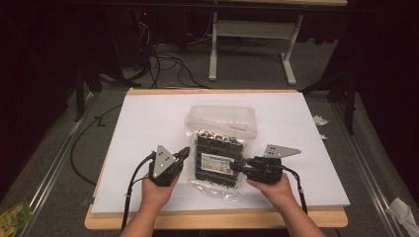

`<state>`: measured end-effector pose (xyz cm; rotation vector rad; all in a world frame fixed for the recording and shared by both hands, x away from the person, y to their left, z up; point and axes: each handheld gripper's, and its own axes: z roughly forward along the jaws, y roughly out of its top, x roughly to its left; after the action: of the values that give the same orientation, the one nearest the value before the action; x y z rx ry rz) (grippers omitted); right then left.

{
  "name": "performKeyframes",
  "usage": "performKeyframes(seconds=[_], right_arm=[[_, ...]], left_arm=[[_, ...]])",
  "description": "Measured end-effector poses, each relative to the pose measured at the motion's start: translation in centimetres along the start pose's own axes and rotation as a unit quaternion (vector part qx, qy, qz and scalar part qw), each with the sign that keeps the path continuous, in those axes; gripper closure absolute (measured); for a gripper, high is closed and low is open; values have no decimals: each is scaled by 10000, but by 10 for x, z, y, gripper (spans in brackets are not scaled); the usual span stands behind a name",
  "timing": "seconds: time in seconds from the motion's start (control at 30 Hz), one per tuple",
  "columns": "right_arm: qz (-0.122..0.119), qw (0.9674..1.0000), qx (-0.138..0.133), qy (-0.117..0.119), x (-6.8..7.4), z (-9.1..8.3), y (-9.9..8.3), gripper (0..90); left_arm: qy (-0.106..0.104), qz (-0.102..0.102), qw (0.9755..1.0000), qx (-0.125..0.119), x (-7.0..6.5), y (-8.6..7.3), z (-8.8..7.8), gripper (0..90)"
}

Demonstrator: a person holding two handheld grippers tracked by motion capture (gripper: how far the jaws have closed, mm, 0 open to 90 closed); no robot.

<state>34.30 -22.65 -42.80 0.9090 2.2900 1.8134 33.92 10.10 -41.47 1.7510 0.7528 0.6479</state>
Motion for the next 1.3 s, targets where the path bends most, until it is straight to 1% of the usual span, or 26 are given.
performKeyframes(seconds=[0.13,0.17,0.23,0.27,0.3,0.4,0.43,0.5,0.53,0.63,0.67,0.73,0.77,0.83,0.9,1.0,1.03,1.1,1.23,1.3], right_arm=[[-26,9999,-8,141,5,-1,0,752],[-42,9999,-9,152,6,-2,0,754],[-72,9998,-11,166,7,-2,0,756],[-72,9998,-11,166,7,-2,0,756],[-92,9998,-11,154,8,-2,0,756],[-99,9998,-5,148,9,-3,0,757],[-99,9998,0,144,10,-3,0,757],[-107,9998,2,144,10,-2,0,757],[-115,9998,2,147,10,-3,0,757],[-124,9998,5,148,10,-3,-1,757],[-124,9998,5,148,10,-3,-1,757],[-125,9998,13,136,11,-4,-1,757],[-154,9998,16,149,13,-4,-1,758],[-181,9997,16,140,14,-5,0,759],[-177,9998,19,127,17,-6,0,759],[-264,9996,-15,100,20,-7,2,762],[-277,9996,-25,76,21,-7,3,762],[-285,9996,-71,46,24,-9,5,762],[-320,9994,-128,-8,27,-12,7,763],[-355,9992,-173,-35,28,-14,8,763]], left_arm=[[51,-41,10000,52,1,0,1,899],[89,-61,9999,87,1,0,2,882],[74,-124,9997,179,4,-2,2,824],[74,-124,9997,179,4,-2,2,793],[55,-184,9996,220,7,-2,3,793],[-11,-344,9985,428,13,-5,2,640],[-14,-364,9982,482,15,-8,-1,577],[-45,-352,9974,628,17,-13,-7,534],[-40,-388,9971,660,19,-15,-10,507],[62,-379,9962,781,22,-23,-20,451],[62,-379,9962,781,22,-23,-20,435],[149,-407,9949,916,26,-31,-27,419],[194,-451,9931,1065,29,-40,-32,390],[251,-486,9907,1245,32,-48,-36,376],[208,-596,9890,1335,34,-53,-41,369],[248,-584,9892,1319,34,-53,-43,367],[292,-594,9902,1227,33,-51,-44,367],[296,-594,9905,1205,33,-50,-44,367],[301,-492,9910,1209,32,-50,-43,368],[314,-501,9913,1172,33,-50,-43,369]])
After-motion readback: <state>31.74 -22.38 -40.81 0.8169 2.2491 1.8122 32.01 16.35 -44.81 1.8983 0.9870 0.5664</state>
